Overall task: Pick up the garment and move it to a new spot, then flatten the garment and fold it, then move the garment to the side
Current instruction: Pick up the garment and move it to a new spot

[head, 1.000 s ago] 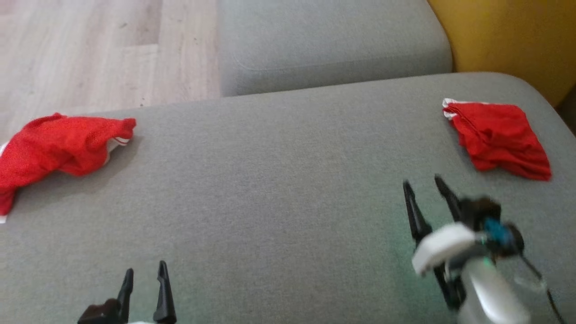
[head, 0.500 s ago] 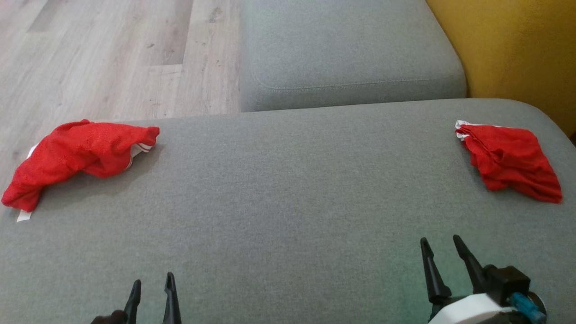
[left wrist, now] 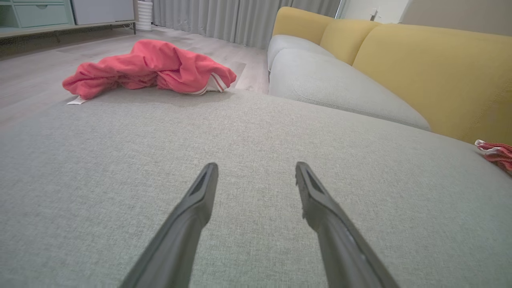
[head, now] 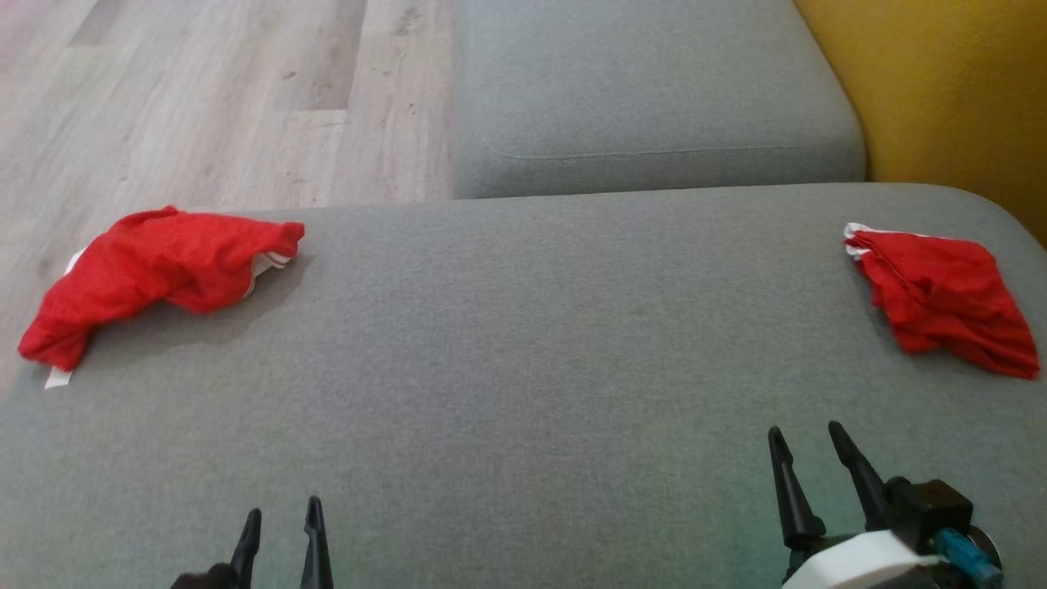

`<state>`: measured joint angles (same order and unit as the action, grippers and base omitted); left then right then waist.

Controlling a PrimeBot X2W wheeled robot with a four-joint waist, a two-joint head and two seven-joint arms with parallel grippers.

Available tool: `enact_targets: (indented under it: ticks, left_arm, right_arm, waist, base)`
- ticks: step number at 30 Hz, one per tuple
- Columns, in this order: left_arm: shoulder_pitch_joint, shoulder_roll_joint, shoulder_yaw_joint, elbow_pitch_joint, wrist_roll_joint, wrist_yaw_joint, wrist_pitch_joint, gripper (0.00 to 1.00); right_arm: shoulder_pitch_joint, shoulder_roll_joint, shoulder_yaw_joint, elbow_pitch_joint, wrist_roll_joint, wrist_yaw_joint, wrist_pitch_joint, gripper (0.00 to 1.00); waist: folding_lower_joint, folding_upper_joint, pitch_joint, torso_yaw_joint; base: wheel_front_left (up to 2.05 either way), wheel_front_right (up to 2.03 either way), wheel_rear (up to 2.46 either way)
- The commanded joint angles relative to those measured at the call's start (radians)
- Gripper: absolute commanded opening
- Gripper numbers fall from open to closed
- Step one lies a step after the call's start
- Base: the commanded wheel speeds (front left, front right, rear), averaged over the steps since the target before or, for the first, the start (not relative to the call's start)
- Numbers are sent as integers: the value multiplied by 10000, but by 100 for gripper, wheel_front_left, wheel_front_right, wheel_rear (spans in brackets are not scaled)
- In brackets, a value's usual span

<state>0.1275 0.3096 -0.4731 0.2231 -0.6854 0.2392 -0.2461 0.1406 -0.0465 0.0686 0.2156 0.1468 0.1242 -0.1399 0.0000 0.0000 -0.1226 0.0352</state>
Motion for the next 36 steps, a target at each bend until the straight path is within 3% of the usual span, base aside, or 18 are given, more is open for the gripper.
enact_targets:
  ticks: [1, 6, 18, 27, 36]
  left_arm:
    - [-645, 165, 312, -292, 96, 82, 1, 100]
    - [-811, 198, 253, -364, 143, 70, 73, 100]
    - [-1008, 671, 397, -987, 250, 229, 311, 100]
    - [-511, 806, 1078, -1660, 150, 641, 43, 100]
    - [-76, 889, 1451, -1950, 160, 729, -68, 100]
  right_arm:
    - [-269, -38, 236, -438, 27, 65, -9, 100]
    - [-240, -38, 284, -490, 121, 65, -65, 100]
    - [-525, -38, 795, -307, 619, 65, -379, 100]
    - [-1460, -38, 1853, -18, 597, 65, -330, 100]
    - [-1856, -37, 2259, 256, 648, 65, -401, 100]
  waist:
    - [0, 0, 24, 135]
    - [0, 0, 33, 905]
    - [0, 0, 117, 3927]
    - [0, 0, 666, 4418]
    - [0, 0, 699, 4451]
  base:
    - [0, 0, 0]
    - [0, 0, 0]
    - [0, 0, 0]
    - [0, 0, 0]
    - [0, 0, 0]
